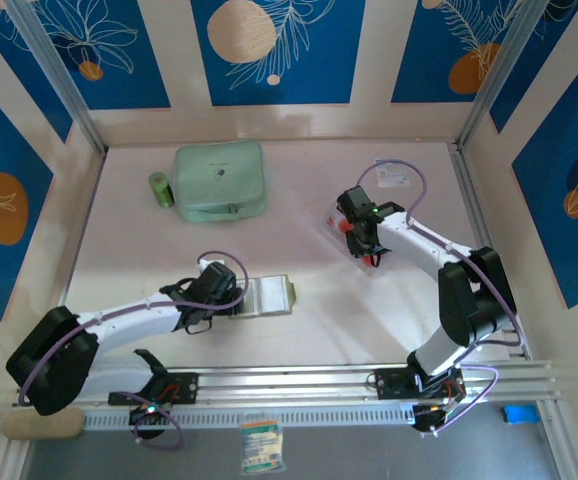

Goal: Put the credit cards into the card holder
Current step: Pick up the credit card from the storage box.

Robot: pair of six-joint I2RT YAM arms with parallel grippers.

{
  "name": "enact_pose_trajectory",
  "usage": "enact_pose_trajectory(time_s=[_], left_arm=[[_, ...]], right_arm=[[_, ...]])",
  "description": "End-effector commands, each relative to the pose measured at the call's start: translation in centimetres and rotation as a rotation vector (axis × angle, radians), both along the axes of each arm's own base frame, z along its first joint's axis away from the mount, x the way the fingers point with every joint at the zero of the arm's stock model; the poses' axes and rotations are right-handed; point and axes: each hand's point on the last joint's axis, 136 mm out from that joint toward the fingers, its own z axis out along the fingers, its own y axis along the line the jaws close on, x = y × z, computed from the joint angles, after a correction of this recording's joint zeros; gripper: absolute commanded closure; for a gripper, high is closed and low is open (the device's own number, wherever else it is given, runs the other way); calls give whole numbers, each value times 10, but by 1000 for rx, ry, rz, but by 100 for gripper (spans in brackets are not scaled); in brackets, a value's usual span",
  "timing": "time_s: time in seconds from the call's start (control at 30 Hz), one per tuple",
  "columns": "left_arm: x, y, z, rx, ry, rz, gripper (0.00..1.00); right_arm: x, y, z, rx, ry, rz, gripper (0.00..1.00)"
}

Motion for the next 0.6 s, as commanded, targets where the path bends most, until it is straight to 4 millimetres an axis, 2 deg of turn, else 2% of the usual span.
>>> enact_pose_trajectory(time_s=[0.0,0.23,0.57], left_arm=[[3,-1,5,-1,-20,-6,26],[3,-1,6,-3,-22,-5,26],[3,-2,6,-6,-25,-6,26]], right_arm=[[7,-3,0,-31,-2,0,70],[9,0,-11,-26,21,3,71],[3,8,-12,16,25,30,84]])
